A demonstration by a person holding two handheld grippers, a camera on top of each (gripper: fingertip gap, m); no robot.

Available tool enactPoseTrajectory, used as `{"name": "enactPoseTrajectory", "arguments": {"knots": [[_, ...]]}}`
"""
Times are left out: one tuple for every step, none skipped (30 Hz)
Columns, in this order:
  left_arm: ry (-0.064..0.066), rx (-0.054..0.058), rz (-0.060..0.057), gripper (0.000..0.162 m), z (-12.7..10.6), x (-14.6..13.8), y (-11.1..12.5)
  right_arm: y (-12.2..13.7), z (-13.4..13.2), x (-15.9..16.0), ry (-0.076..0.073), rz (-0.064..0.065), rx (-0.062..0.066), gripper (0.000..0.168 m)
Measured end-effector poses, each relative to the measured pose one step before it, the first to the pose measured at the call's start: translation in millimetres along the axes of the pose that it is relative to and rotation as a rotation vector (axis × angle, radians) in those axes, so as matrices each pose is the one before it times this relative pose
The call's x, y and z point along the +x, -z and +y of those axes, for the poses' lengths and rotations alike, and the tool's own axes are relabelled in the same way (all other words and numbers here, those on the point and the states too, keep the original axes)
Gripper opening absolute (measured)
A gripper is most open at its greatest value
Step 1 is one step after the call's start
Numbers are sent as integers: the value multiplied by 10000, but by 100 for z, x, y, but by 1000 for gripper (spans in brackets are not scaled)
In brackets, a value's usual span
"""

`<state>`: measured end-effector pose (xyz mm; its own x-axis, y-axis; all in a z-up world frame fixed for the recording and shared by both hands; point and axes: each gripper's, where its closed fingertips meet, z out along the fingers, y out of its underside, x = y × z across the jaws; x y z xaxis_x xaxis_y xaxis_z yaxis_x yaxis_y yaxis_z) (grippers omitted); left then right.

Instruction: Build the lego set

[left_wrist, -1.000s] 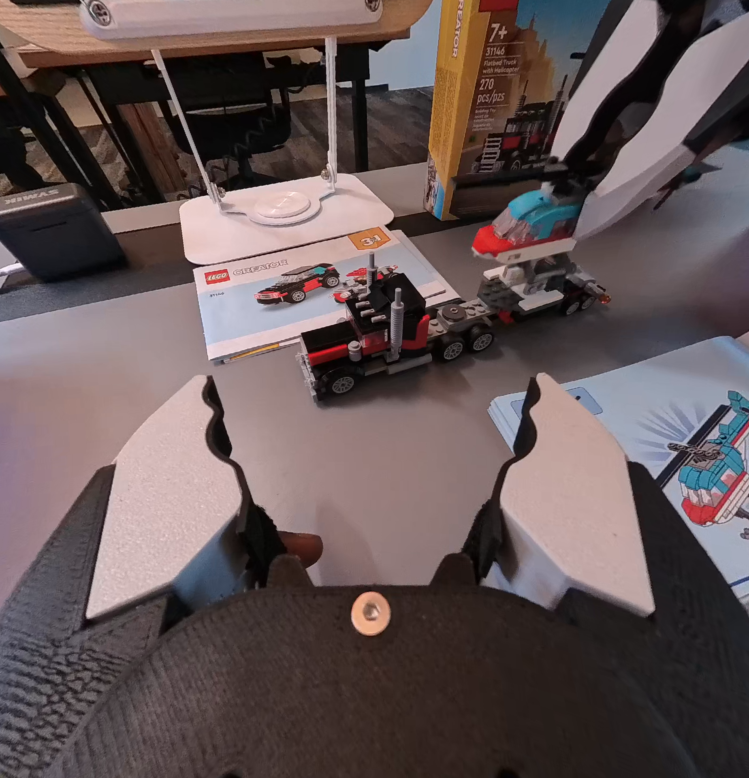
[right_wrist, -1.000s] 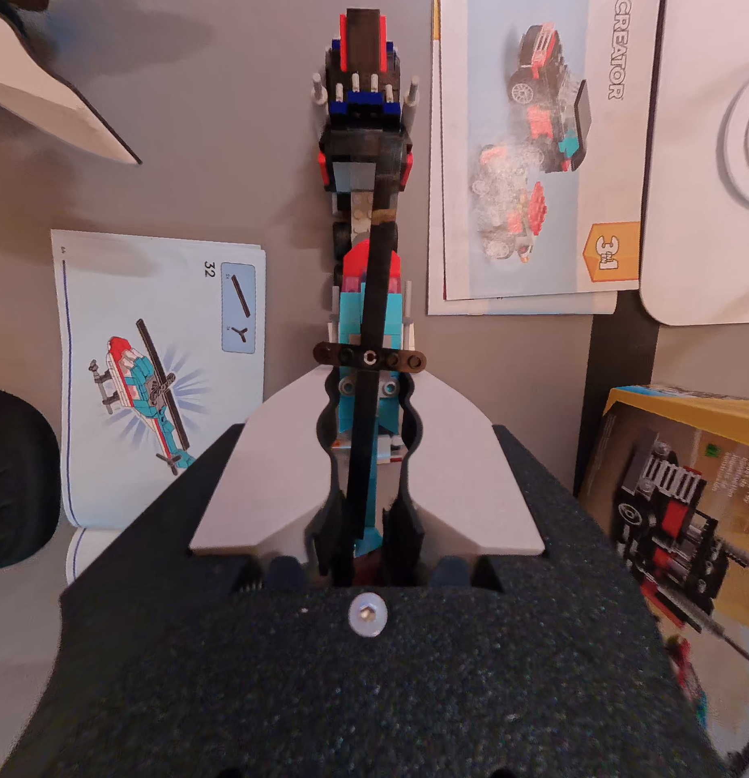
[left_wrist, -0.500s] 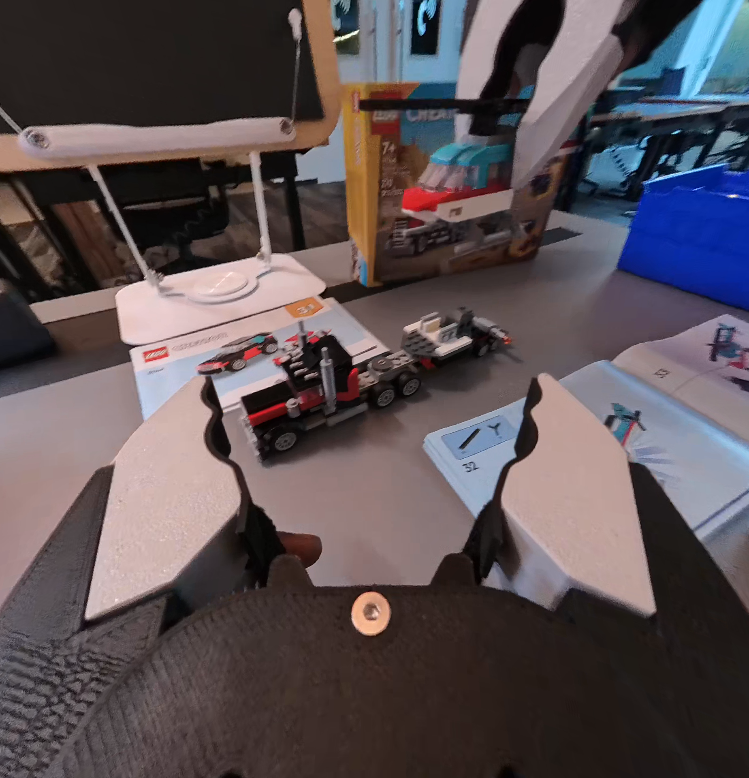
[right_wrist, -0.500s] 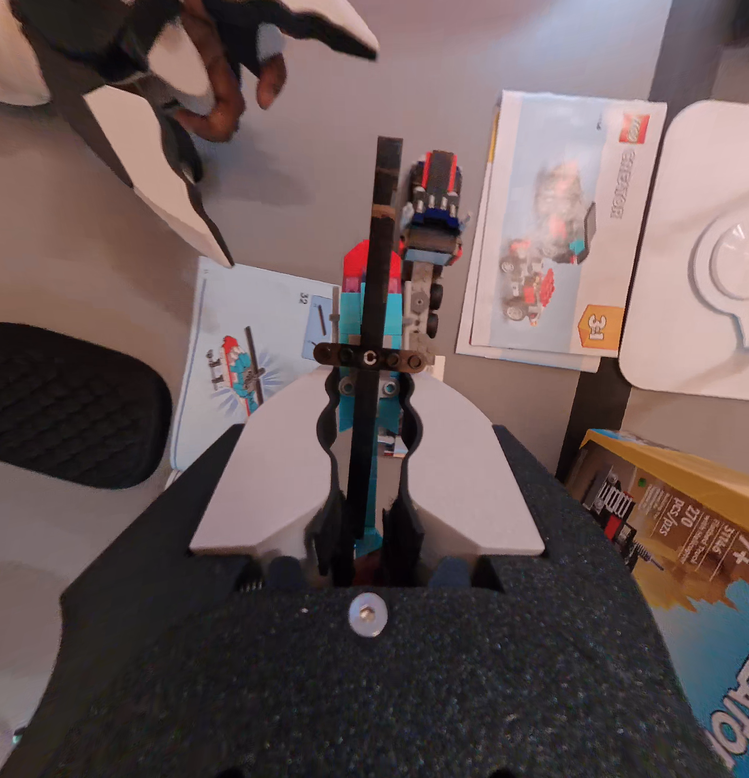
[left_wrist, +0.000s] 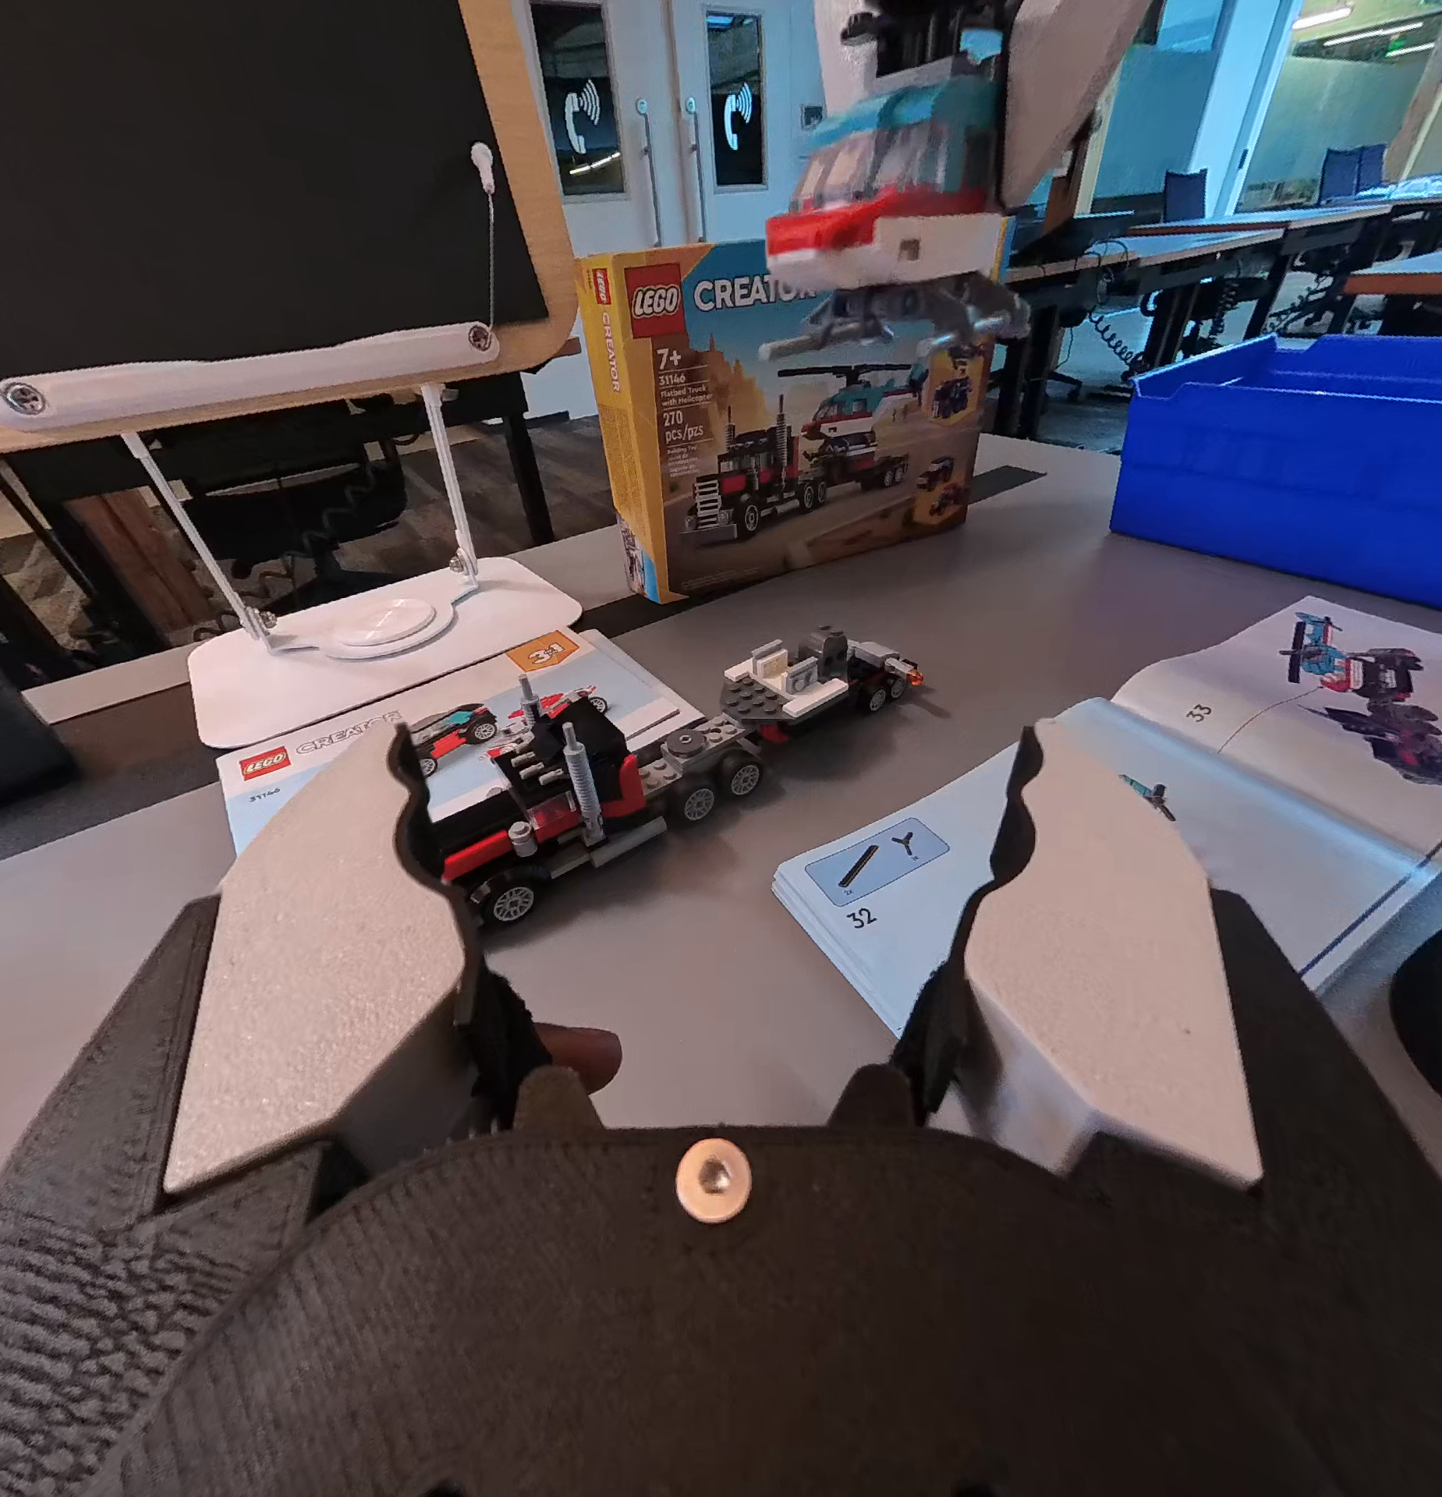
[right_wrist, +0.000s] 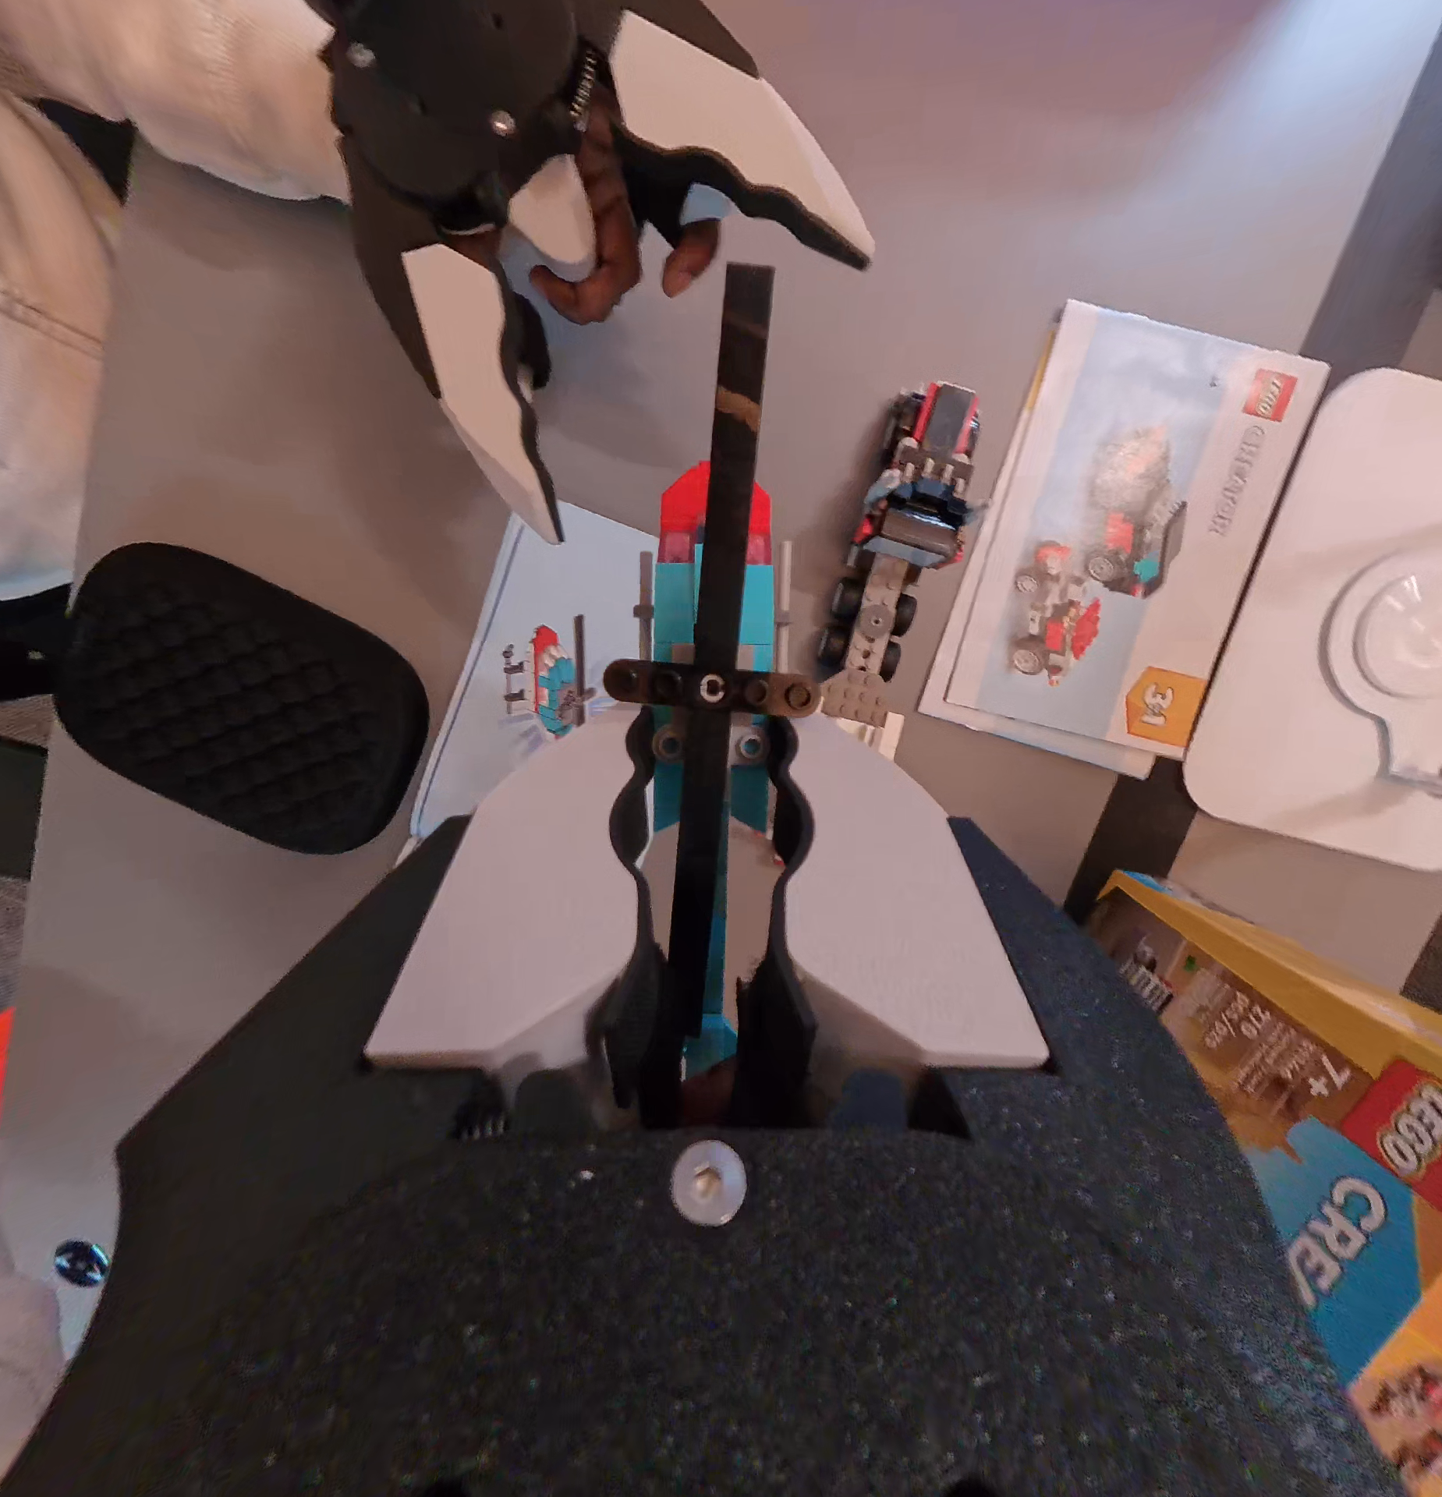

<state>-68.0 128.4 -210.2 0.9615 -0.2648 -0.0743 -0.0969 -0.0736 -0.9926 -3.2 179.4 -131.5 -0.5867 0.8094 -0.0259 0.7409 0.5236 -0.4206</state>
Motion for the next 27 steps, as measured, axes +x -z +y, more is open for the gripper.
{"name": "enactPoseTrajectory", "arguments": {"knots": [[6,-83,-124,133,136,-212,1,-40,239,499,-284,329,-123,27],[17,-92,-130,133,150,-242,4,-107,355,698,-430,434,-163,27],[56,-89,-107,133,147,-229,-20,-236,435,670,-470,394,-175,27],[95,-96,-85,133,174,-192,-25,-351,458,522,-457,278,-157,27],[134,-75,-20,133,157,-120,-44,-456,391,355,-391,170,-106,27],[177,-34,43,133,97,-40,-25,-538,315,253,-272,104,-44,27],[162,-21,22,133,51,-63,-3,-604,301,197,-156,92,-35,27],[71,-25,-40,133,44,-134,15,-672,368,238,-42,127,-76,27],[-24,-17,-83,133,16,-171,34,-758,411,117,144,59,-102,27],[-62,7,-88,133,-42,-158,52,-819,369,-10,251,-33,-28,27],[-50,37,-65,133,-88,-107,49,-843,341,41,182,-32,-3,27],[-20,42,-27,133,-84,-47,46,-813,402,169,28,13,-51,27],[4,14,-12,133,-24,-29,15,-727,416,280,-25,68,-99,27],[7,-6,-12,133,9,-42,0,-665,357,258,40,65,-76,27],[9,-5,-5,133,16,-33,-11,-592,265,181,91,45,-45,27],[13,-4,7,133,23,-5,-16,-524,163,139,55,15,-5,27],[2,-16,-3,133,27,-17,-18,-448,131,94,-27,-32,-3,27],[-18,-23,-13,133,37,-23,-6,-393,186,18,-21,-99,-57,27],[-27,-20,-1,133,40,4,-23,-351,239,78,-17,-80,-73,27],[-22,-19,5,133,40,27,-16,-292,313,200,-60,-18,-102,27],[-22,-18,-6,133,17,1,-22,-235,276,98,-54,-72,-75,27],[-25,-7,-8,133,7,1,-1,-157,172,31,-34,-79,-8,27],[-19,7,-2,133,-28,5,4,-90,13,-40,-4,-84,82,27],[-4,10,-3,133,-23,-7,-6,-38,-73,-5,23,-16,114,27],[11,4,1,133,-6,-3,-11,-41,-10,7,7,12,56,27],[22,-3,13,133,12,10,-15,-65,81,-47,-16,-37,-13,27],[21,-5,21,133,4,29,-14,-57,38,-10,-3,-7,17,27]]}}
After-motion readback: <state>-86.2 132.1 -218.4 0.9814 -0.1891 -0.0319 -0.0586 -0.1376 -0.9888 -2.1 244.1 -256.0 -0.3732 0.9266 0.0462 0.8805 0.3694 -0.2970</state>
